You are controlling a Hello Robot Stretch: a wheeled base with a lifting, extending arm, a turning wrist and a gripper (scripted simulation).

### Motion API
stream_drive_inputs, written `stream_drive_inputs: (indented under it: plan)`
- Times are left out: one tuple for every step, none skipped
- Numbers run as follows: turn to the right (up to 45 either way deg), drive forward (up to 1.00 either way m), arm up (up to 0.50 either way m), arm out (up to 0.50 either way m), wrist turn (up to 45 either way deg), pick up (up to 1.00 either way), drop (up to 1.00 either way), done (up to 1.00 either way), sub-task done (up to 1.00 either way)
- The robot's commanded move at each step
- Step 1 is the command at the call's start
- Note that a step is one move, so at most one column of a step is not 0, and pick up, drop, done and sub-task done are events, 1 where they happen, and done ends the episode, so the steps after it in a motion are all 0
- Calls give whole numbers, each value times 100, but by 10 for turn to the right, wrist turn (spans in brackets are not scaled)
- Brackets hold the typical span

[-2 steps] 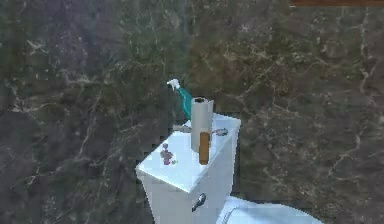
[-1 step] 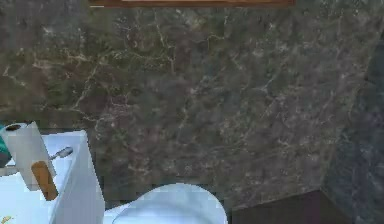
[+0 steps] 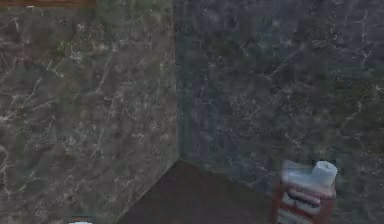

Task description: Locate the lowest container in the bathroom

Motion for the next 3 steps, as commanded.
stream_drive_inputs:
  plan:
    - [450, 0, 0, 0, 0, 0, 0, 0, 0]
    - [360, 0, 0, 0, 0, 0, 0, 0, 0]
    - [0, 100, 0, 0, 0, 0, 0, 0, 0]
